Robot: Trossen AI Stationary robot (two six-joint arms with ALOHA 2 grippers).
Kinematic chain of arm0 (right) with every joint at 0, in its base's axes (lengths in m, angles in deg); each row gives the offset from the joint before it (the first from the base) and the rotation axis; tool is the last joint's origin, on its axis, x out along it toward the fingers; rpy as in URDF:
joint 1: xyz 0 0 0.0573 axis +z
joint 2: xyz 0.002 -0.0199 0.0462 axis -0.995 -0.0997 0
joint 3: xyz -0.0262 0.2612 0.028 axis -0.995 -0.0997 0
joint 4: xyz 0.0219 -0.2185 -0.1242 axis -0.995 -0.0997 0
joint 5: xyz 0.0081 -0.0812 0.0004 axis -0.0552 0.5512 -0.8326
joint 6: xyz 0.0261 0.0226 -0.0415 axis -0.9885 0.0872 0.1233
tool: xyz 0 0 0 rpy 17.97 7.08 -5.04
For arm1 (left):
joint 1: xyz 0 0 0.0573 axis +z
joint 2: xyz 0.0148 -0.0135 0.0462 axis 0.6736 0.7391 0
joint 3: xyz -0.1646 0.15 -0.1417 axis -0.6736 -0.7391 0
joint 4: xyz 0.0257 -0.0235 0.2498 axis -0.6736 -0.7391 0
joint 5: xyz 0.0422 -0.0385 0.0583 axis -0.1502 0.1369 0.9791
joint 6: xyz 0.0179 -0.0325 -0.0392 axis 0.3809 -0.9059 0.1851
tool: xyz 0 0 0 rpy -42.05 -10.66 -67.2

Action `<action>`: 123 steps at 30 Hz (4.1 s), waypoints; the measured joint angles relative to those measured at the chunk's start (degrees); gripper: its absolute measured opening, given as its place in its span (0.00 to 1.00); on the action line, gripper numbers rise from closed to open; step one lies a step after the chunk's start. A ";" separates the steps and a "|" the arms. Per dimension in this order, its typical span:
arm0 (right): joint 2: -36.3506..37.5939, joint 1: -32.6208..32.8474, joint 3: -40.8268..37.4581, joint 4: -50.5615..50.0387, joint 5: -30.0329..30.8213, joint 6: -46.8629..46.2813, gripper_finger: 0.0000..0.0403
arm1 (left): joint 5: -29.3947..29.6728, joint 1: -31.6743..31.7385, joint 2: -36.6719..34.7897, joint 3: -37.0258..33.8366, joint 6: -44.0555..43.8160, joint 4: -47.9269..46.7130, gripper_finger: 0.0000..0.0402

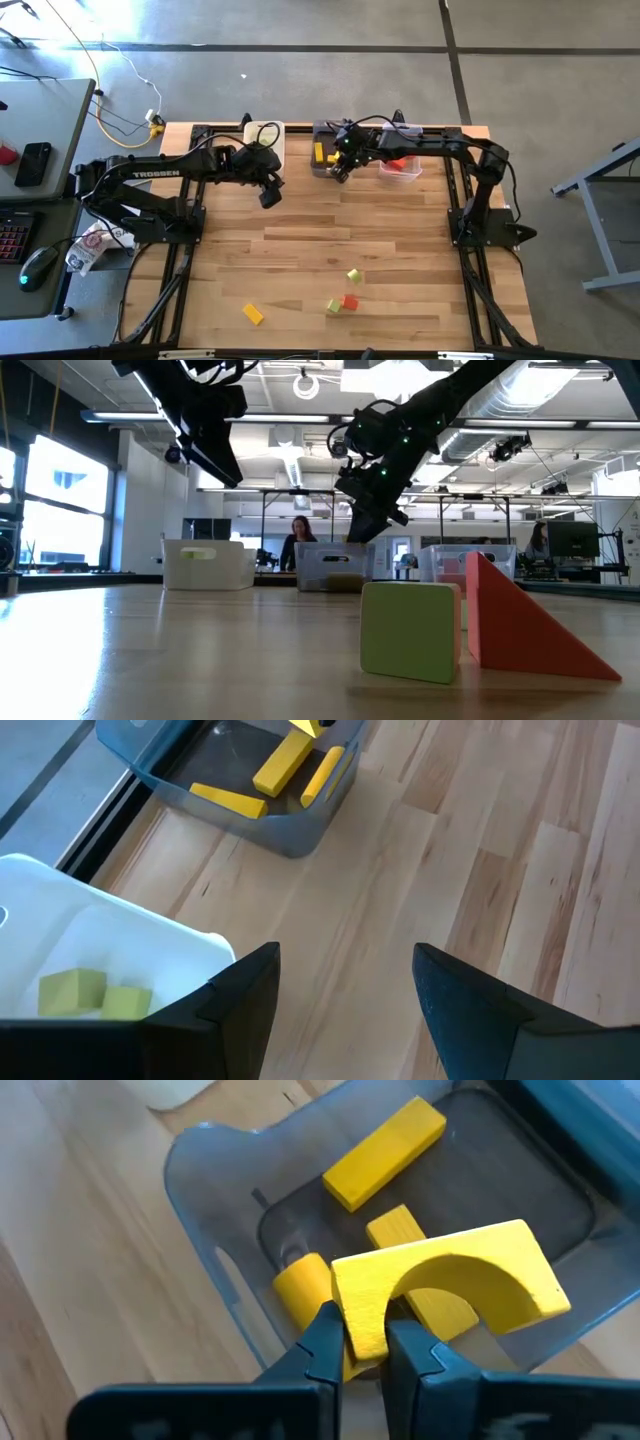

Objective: Sort & place blocks by color
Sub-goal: Put the yellow block into the black bin, then put the green block into the white bin

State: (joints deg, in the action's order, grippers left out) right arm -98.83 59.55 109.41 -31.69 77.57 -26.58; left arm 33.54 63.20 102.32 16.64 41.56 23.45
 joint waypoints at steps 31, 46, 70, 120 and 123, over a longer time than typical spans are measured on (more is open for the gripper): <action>5.95 6.82 0.00 -3.22 0.38 -3.00 0.31 | 0.39 -1.90 0.00 -0.02 2.15 -0.33 0.53; 6.91 22.93 0.00 -9.05 0.09 -12.59 0.31 | 0.49 -3.36 0.00 -0.02 1.97 -0.08 0.53; 6.91 46.92 0.00 -18.45 6.92 -39.36 0.31 | 0.48 -3.34 0.00 -0.02 -5.14 -0.07 0.53; -5.02 54.42 0.00 -15.05 14.17 -56.98 0.44 | 0.02 -3.34 0.00 -0.02 -10.54 -1.34 0.53; -5.55 54.42 0.00 -13.77 14.19 -56.96 0.44 | 0.02 -3.34 0.00 -0.02 -10.54 -1.34 0.53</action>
State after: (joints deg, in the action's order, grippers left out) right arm -104.38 113.97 109.41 -45.45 91.75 -83.54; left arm 33.57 59.86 102.32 16.62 31.03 22.11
